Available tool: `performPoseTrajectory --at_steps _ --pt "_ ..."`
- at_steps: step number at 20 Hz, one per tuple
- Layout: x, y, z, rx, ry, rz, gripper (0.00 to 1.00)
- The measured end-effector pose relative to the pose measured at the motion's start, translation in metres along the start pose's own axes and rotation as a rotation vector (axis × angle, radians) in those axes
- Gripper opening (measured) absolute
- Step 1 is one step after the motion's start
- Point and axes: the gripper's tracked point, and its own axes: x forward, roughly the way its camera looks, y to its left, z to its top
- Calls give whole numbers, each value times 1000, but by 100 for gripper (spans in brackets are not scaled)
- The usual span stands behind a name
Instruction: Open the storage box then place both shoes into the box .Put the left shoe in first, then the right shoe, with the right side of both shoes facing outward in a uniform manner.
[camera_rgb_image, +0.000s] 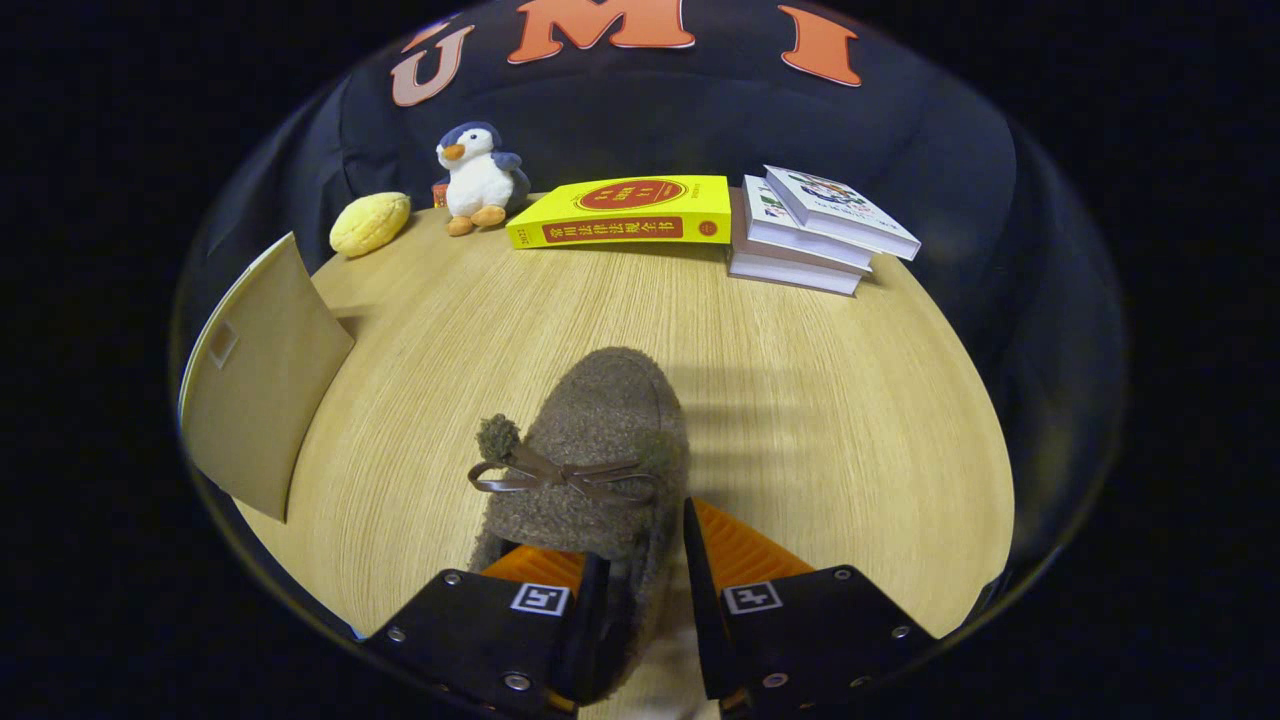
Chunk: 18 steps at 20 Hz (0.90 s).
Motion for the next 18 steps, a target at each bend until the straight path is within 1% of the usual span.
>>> performPoseTrajectory --at_steps 2,3,4,5,7,10,12,15,18 --pt "5 -8 1 -34 -21 -49 30" --pt "6 -11 2 -42 -25 -69 20" --pt "6 -12 2 -39 -27 -75 15" --pt "5 -11 3 -27 -28 -69 8" --pt "2 -11 3 3 -22 -64 5" --pt "-17 -12 12 54 -35 -83 5" --pt "-32 -9 22 60 -49 -96 5" --pt "-58 5 38 60 -71 -109 5" --pt "-81 29 58 81 -102 -99 4"
